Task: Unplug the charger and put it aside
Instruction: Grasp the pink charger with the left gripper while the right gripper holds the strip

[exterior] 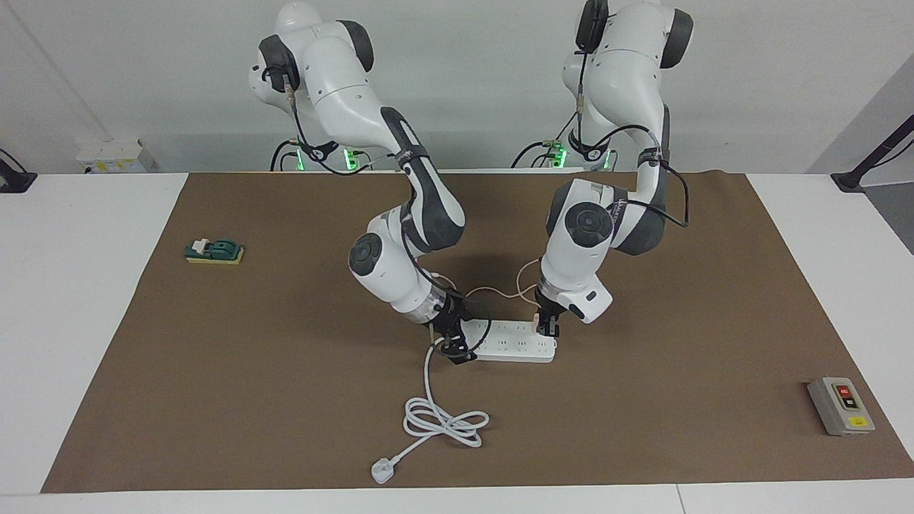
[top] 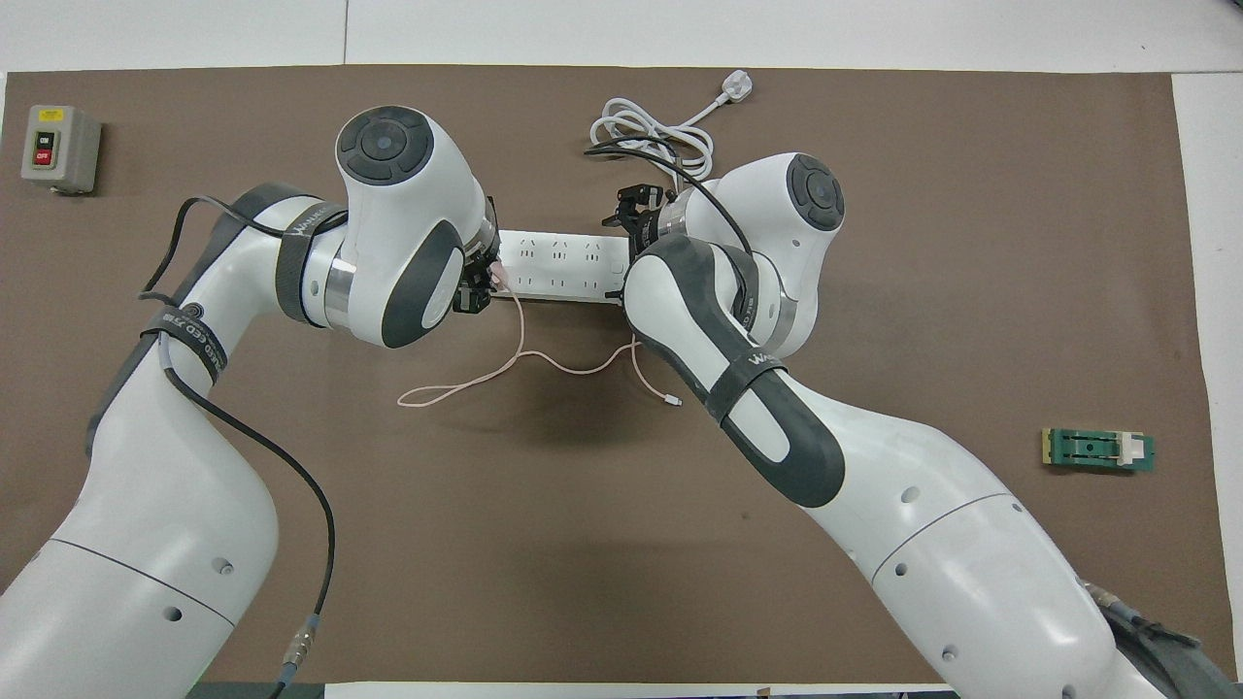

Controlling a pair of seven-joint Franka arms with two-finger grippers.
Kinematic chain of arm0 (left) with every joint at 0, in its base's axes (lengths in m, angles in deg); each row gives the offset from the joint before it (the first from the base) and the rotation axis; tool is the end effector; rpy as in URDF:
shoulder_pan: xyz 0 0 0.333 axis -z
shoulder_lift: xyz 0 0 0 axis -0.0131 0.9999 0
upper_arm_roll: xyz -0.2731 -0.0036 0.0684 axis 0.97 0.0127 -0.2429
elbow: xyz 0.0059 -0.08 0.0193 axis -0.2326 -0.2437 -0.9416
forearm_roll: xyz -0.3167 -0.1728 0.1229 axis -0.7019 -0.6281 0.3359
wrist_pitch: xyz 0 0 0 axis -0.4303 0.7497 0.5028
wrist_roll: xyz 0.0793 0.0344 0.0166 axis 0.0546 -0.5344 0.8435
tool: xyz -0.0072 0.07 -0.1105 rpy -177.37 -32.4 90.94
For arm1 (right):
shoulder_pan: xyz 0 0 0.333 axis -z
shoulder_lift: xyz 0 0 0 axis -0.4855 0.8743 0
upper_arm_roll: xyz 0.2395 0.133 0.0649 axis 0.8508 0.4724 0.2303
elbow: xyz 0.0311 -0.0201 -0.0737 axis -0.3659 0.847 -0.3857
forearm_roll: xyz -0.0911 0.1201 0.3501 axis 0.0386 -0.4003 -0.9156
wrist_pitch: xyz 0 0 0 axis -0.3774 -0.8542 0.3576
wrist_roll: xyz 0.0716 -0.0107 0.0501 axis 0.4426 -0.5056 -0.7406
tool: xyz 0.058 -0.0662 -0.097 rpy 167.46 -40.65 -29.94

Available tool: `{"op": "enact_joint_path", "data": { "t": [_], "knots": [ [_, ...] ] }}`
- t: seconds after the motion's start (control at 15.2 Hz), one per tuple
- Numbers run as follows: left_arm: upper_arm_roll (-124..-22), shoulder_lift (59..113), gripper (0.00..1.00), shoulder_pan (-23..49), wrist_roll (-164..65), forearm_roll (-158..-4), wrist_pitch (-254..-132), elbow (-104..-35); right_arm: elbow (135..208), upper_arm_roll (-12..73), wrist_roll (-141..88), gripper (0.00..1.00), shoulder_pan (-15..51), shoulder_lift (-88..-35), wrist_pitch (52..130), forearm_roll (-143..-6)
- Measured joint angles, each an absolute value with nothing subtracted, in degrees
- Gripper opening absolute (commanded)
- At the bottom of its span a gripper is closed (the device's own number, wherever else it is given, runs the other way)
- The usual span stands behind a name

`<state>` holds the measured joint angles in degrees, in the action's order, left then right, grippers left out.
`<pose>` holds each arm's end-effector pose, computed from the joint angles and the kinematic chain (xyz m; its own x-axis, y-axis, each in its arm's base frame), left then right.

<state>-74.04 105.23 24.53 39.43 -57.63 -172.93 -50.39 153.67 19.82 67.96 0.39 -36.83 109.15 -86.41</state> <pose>0.5949 -0.2872 0.2959 0.1764 0.9837 -0.0337 0.9839 -0.1772 -0.0245 0.6314 0.3255 0.2432 0.0516 -0.8513 -0.5221 -0.9967 -0.0110 -0.0807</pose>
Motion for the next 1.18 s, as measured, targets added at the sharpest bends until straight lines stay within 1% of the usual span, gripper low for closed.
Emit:
{"op": "enact_joint_path", "data": {
  "t": [0.33,0.66,1.18],
  "knots": [
    [-74.0,105.1,0.0,24.5,39.4,-57.6,-173.1,-50.6,153.5,19.9,69.4,1.0,-0.1,-36.8,109.1,-86.5],
    [-74.0,105.0,0.0,24.5,39.4,-57.6,-173.4,-50.8,153.6,20.0,69.4,1.0,-1.9,-36.5,109.8,-86.5],
    [-74.0,104.9,0.0,24.5,39.4,-57.6,-173.6,-51.0,153.8,20.0,68.4,1.0,-2.3,-36.3,110.6,-86.5]
  ]
}}
